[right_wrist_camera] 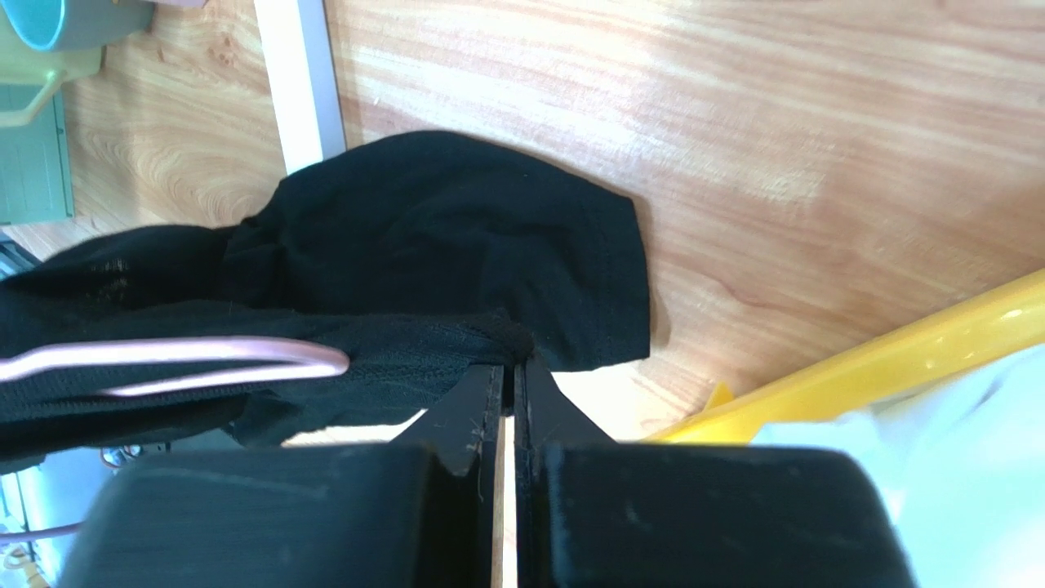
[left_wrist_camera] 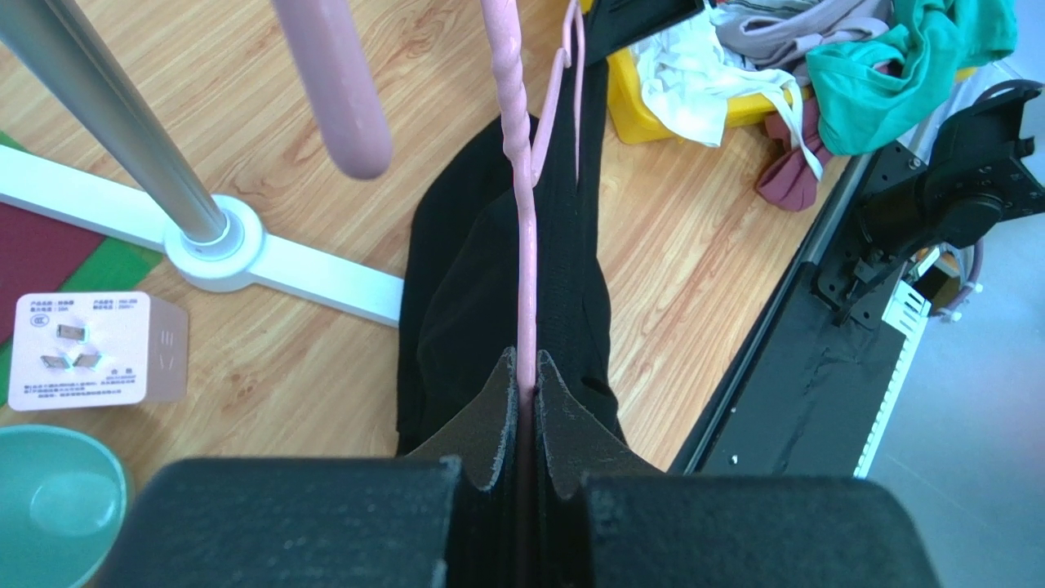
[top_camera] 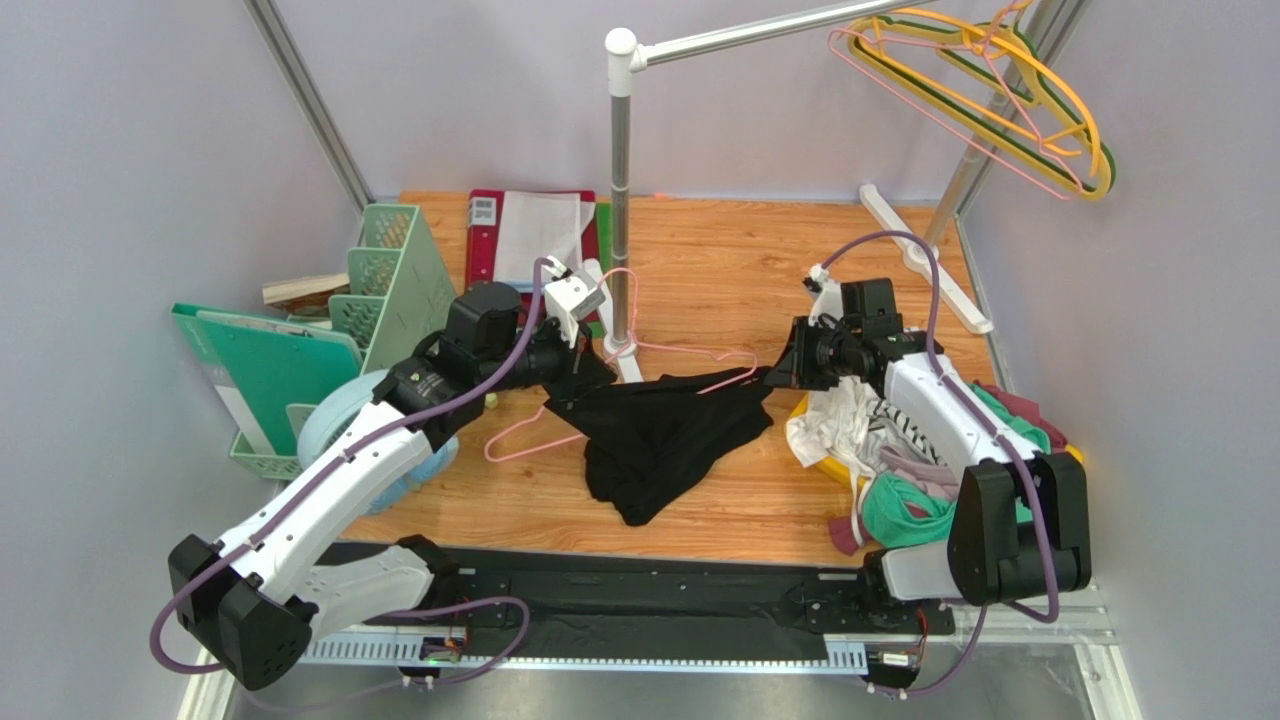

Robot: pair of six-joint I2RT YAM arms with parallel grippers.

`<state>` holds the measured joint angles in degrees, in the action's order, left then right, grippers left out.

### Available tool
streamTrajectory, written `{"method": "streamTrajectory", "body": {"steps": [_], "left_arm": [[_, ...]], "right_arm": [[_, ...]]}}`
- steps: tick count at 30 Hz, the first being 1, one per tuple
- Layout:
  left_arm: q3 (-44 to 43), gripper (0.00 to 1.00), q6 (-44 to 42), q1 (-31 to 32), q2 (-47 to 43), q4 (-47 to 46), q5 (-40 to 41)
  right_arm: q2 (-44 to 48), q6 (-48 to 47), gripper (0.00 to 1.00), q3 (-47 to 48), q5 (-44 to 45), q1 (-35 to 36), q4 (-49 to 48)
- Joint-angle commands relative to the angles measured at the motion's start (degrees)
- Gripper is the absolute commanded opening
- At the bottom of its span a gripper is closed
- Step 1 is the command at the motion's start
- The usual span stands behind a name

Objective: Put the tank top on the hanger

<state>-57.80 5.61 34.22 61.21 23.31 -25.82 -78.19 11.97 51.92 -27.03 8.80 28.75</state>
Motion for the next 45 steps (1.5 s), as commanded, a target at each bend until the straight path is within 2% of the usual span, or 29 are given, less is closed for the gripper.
{"method": "streamTrajectory", "body": {"steps": [1,12,20,34,45], "left_arm": [[-0.1,0.0,-2.6,0.0,-1.4,-0.9,-0.8],[0.1,0.0,-4.6,0.0,-1.0,1.1,2.3],[-0.2,0.0,-4.0,0.0,0.0,-0.7,2.4],[-2.1,0.0,-3.0,0.0,4.0,-5.6,2.6],[-4.4,0.0,0.9,0.0,4.3,-11.2,3.1]], "right_arm": [[-1.4,-2.3,0.0,4.1,0.0,-1.7,1.0],[-0.6,-2.7,0.0,9.7,0.0,-2.5,7.2],[1.5,-1.5,0.0,16.4,-4.3,-1.7,13.6],[1.3,4.3,0.0,26.6,-2.9,15.6,18.6],[1.3,3.7,0.0,24.9,3.7,17.3,21.1]]}}
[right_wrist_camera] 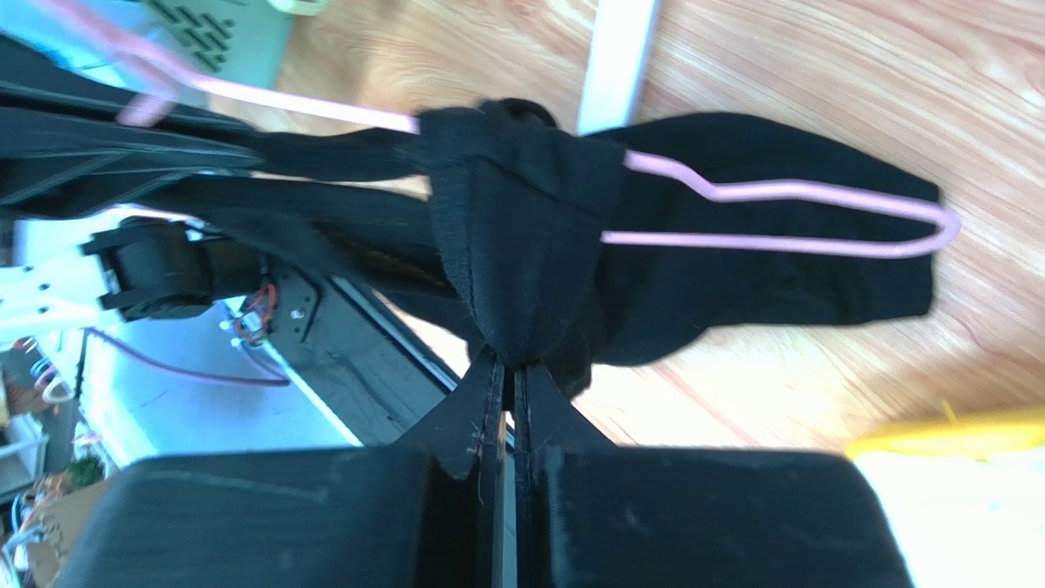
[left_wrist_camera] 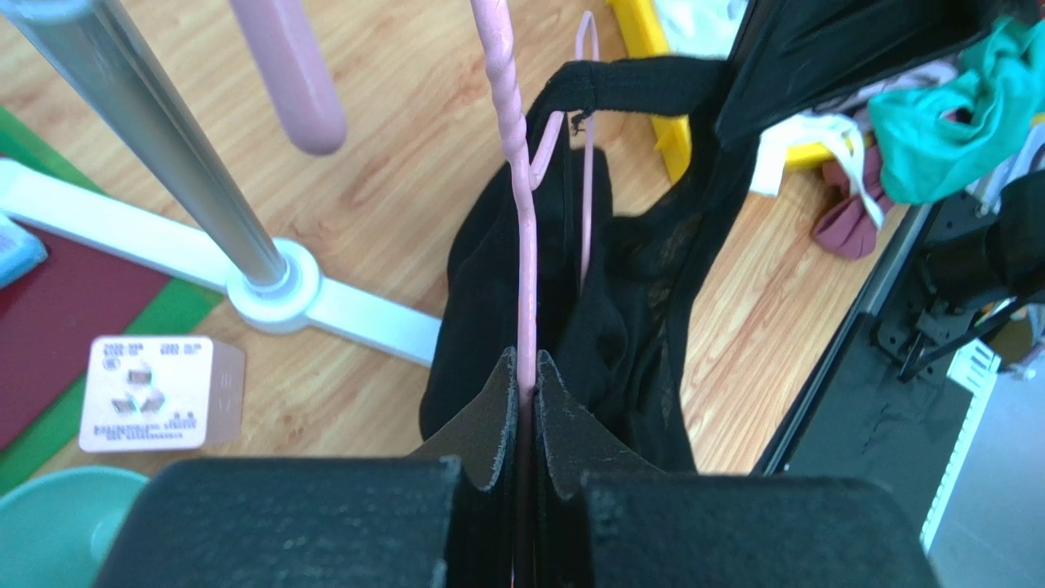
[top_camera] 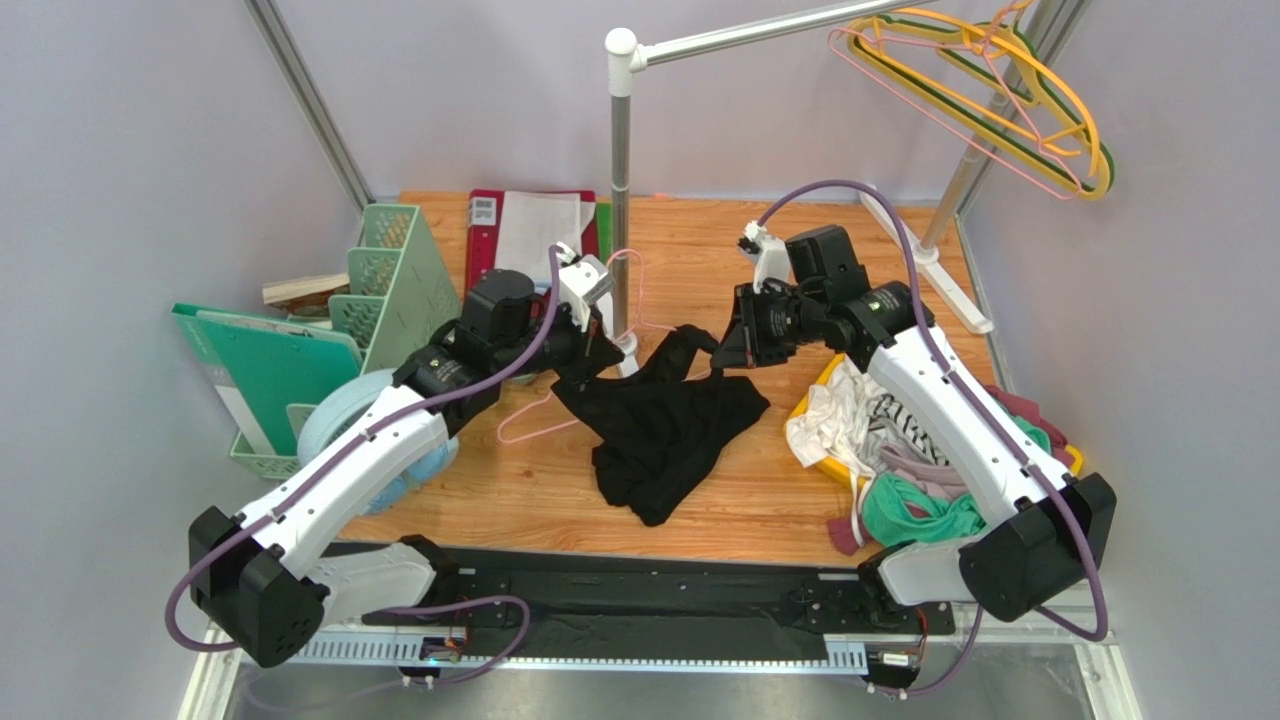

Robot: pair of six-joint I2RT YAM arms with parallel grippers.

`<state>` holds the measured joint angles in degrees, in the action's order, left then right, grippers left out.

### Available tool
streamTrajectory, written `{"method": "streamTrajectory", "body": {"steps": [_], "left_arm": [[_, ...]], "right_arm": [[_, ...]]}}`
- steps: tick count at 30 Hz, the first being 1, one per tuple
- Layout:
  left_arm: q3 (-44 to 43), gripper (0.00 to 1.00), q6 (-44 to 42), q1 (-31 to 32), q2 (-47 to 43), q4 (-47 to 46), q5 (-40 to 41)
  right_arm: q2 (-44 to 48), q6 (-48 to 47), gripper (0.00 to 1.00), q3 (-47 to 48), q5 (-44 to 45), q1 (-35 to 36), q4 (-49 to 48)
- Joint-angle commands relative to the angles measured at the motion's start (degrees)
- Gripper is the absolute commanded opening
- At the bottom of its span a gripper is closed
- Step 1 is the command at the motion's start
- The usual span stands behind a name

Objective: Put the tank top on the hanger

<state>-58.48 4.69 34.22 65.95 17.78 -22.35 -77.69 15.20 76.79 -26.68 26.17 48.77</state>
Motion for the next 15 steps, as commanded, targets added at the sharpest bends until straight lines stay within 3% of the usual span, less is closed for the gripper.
{"method": "streamTrajectory", "body": {"steps": [1,15], "left_arm": [[-3.7,0.0,2.0,0.0,-0.6,-5.7,-0.5],[-0.7,0.0,3.2,-0.1,-6.8,-3.7,-0.8]], "right_arm": [[0.8,0.5,0.0,-0.1,3.6,-0.2,0.9],[-0.7,1.1,0.0,0.0,4.6,-4.8,0.2]]}}
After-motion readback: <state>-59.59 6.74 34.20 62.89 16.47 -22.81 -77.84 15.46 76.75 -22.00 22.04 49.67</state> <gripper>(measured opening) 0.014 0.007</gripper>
